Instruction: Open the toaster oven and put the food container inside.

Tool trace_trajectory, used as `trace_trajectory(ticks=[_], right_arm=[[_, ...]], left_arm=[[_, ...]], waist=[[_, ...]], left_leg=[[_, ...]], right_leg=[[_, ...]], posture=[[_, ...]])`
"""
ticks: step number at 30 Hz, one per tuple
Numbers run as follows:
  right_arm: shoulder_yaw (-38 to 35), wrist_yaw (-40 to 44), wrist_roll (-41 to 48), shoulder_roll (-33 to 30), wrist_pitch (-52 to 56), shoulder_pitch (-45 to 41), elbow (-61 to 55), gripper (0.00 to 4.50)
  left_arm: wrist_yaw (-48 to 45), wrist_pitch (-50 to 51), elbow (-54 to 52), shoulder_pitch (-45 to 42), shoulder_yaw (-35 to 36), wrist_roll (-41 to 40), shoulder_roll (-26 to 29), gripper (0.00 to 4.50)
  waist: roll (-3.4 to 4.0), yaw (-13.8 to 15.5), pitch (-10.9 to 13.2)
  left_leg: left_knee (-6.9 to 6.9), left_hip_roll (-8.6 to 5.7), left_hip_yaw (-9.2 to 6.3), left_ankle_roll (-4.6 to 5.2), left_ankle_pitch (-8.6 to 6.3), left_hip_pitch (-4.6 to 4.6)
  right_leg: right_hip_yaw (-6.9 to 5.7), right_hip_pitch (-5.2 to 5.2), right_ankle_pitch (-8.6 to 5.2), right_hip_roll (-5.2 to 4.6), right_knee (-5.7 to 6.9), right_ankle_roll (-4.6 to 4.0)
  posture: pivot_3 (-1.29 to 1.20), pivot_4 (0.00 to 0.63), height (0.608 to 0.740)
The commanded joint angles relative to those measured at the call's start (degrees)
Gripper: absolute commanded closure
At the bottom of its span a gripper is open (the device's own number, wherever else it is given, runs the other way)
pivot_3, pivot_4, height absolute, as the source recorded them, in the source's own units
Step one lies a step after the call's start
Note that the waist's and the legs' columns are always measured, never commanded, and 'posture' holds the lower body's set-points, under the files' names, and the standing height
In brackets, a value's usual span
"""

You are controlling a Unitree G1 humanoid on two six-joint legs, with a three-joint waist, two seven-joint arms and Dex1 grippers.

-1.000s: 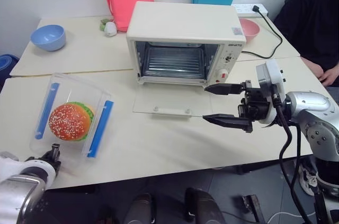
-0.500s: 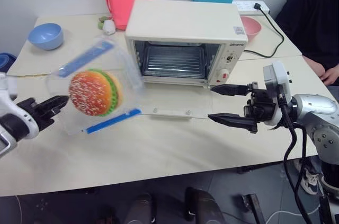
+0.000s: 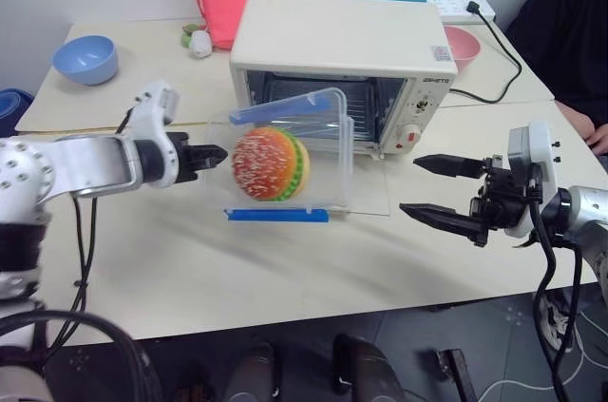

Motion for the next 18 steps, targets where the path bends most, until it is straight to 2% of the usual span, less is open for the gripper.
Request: trace_trajectory(ticks=[1,6,12,13,14,16,17,18], right_arm=[[-3.39,0.02,0.95,-1.71,-1.49,0.19,-2.77,0.00],[-3.53,-0.26,2.37,-2.22,-1.49,-1.17,-4.02,0.00],[-3.31,-0.44,2.95,-2.76,-1.36,-1.88,-3.92,0.00],[-3.20,-0.43,2.89,-2.82,-1.45,-1.95,-3.77,0.00],[-3.14,-0.41,2.86,-2.86,-1.52,-1.97,-3.68,0.00],[-2.86,-0.46,2.51,-2.67,-1.84,-1.84,-3.41,0.00],[-2.70,-0.56,2.25,-2.52,-2.00,-1.78,-3.26,0.00],[-2.54,-0.72,2.07,-2.38,-2.09,-1.80,-3.14,0.00]], left_arm=[[-2.07,4.57,4.07,-6.28,-1.01,5.21,-3.15,4.44],[-5.70,7.92,12.48,-14.20,-1.17,16.54,-11.24,4.44],[-11.78,8.97,18.73,-18.69,0.81,29.99,-18.36,4.44],[-12.52,8.96,19.36,-18.96,1.32,31.87,-19.31,3.74],[-13.27,9.16,19.79,-19.16,1.96,33.63,-20.11,3.57],[-14.43,9.90,19.48,-19.12,3.22,36.79,-21.28,2.90],[-14.96,10.28,19.28,-19.08,3.90,38.11,-21.71,2.76],[-15.40,10.69,18.99,-19.04,4.52,39.59,-21.96,2.39]], waist=[[0.00,-0.05,0.00],[-0.08,0.02,0.04],[-0.08,-0.05,0.05],[-0.08,-0.08,0.05],[-0.08,-0.08,0.05],[-0.08,-0.06,0.05],[-0.09,-0.06,0.05],[-0.09,-0.04,0.05]], left_leg=[[0.10,0.02,-0.01,0.01,0.02,-0.07],[0.25,-0.03,0.01,0.03,0.36,-0.17],[0.27,-0.04,0.00,-0.05,0.47,-0.11],[0.26,-0.04,0.01,-0.05,0.47,-0.11],[0.26,-0.04,0.01,-0.05,0.47,-0.11],[0.26,-0.04,0.01,-0.05,0.47,-0.12],[0.26,-0.04,0.01,-0.05,0.47,-0.13],[0.26,-0.04,0.01,-0.05,0.47,-0.17]], right_leg=[[0.01,0.00,0.06,0.05,-0.02,0.11],[0.13,0.00,0.27,0.05,-0.06,0.47],[0.18,-0.02,0.30,0.02,-0.03,0.46],[0.19,-0.02,0.30,0.02,-0.02,0.46],[0.18,-0.02,0.30,0.02,0.04,0.46],[0.17,-0.03,0.30,0.02,0.18,0.46],[0.17,-0.04,0.30,0.02,0.18,0.46],[0.16,-0.08,0.30,0.00,0.17,0.47]], posture=[[0.00,0.150,0.740],[0.00,0.150,0.740],[0.00,0.150,0.740],[0.00,0.150,0.740],[0.00,0.150,0.740],[0.00,0.150,0.740],[0.00,0.150,0.740],[0.00,0.150,0.740]])
